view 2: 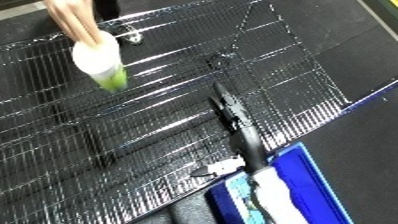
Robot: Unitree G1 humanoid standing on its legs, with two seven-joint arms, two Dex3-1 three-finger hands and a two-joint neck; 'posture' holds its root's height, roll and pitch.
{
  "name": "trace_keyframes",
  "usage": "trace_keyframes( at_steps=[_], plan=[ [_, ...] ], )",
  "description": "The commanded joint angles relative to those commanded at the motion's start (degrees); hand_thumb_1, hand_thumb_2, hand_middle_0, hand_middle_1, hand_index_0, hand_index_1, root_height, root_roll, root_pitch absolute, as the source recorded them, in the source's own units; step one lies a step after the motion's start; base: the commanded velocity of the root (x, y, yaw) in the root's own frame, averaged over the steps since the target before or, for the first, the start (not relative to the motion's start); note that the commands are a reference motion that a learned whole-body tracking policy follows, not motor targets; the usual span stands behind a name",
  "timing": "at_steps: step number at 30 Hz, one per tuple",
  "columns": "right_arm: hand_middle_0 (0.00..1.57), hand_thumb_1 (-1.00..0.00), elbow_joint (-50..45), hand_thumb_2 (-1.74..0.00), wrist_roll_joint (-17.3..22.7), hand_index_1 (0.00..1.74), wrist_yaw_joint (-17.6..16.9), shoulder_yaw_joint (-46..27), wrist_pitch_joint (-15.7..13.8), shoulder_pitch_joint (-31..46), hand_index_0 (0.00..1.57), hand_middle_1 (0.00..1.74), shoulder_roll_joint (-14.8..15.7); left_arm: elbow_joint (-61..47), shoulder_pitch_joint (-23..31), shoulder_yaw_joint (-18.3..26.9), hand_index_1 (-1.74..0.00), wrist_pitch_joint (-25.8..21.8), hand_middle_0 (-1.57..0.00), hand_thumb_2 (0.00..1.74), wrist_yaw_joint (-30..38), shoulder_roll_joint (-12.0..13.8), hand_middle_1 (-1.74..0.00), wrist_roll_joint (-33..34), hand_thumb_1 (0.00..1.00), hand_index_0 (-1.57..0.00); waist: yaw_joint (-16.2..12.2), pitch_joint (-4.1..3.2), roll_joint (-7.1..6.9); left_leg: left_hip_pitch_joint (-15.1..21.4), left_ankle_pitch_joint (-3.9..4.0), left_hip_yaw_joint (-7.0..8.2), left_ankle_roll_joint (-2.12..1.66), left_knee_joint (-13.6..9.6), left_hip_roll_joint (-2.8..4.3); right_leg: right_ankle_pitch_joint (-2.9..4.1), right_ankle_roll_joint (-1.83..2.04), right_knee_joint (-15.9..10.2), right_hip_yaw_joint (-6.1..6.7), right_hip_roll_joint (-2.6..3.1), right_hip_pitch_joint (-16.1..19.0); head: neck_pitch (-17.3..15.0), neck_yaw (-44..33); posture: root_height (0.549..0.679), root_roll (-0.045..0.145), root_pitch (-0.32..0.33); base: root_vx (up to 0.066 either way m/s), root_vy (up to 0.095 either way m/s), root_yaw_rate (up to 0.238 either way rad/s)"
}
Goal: Pick up the object and place it into the box
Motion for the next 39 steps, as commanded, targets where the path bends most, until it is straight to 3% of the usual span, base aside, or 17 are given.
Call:
trace_keyframes(
  at_steps=[9, 15, 28, 33, 39],
  plan=[
    [0.0, 0.0, 0.7, 0.0, -0.2, 0.0, -1.0, 0.8, -0.1, 1.0, 0.0, 0.0, 1.2, -0.1, 0.8, 0.2, -1.74, 0.4, -1.57, 1.74, -0.9, 0.2, -1.74, -0.1, 1.0, -1.57, 1.3, -0.07, -0.68, -0.6, 0.62, -0.79, -0.16, 0.3, 0.2, -0.35, -0.06, 0.6, -0.82, -0.01, 0.2, -0.5, -5.5, 0.665, 0.033, -0.092, 0.014, -0.031, 0.075],
    [0.0, 0.0, 0.7, 0.0, -0.7, 0.0, -2.1, 1.2, -1.2, 2.6, 0.0, 0.0, 1.7, -0.6, 1.8, 0.2, -1.74, 0.8, -1.57, 1.74, -1.6, 0.5, -1.74, 0.1, 1.0, -1.57, 1.8, -0.19, -1.23, -0.7, 0.62, -1.07, -0.25, 0.5, 0.44, -0.68, -0.12, 0.7, -1.25, 0.05, 0.6, -1.6, -7.2, 0.665, 0.033, -0.094, 0.034, -0.032, 0.041],
    [0.0, 0.0, 2.1, 0.0, -6.3, 0.0, -2.0, 3.8, 1.8, 3.3, 0.0, 0.0, 0.6, -1.5, 2.2, 0.1, -1.74, 1.4, -1.57, 1.74, -1.7, 1.0, -1.74, 0.8, 1.0, -1.57, 2.4, 0.63, -1.28, -2.1, 0.03, -1.61, -0.28, 2.9, 0.34, -1.95, -0.51, 3.4, -1.61, 0.01, 0.0, -8.6, -10.7, 0.663, 0.039, -0.099, 0.053, -0.002, 0.045],
    [0.0, 0.0, 3.3, 0.0, -7.6, 0.0, -2.0, 5.3, 2.8, 2.5, 0.0, 0.0, 0.3, -1.6, 1.7, -0.4, -1.74, 1.7, -1.57, 1.74, -1.6, 1.0, -1.74, 0.8, 1.0, -1.57, 2.7, 1.07, -1.22, -2.7, -0.35, -1.76, -0.26, 3.8, 0.02, -2.45, -0.5, 4.6, -1.83, -0.35, -0.3, -12.9, -11.8, 0.663, 0.043, -0.1, 0.039, 0.025, 0.089],
    [0.0, 0.0, 5.4, 0.0, -7.7, 0.0, -1.5, 6.2, 2.4, 2.1, 0.0, 0.0, 0.1, -1.2, 1.4, -0.7, -1.74, 2.1, -1.57, 1.74, -1.9, 1.0, -1.74, 0.9, 1.0, -1.57, 3.1, 1.4, -1.35, -3.0, -1.23, -1.86, -0.12, 5.2, -0.41, -2.9, -0.26, 5.8, -2.17, -0.99, -0.6, -14.9, -11.4, 0.662, 0.048, -0.104, 0.049, 0.017, 0.077]
  ],
)
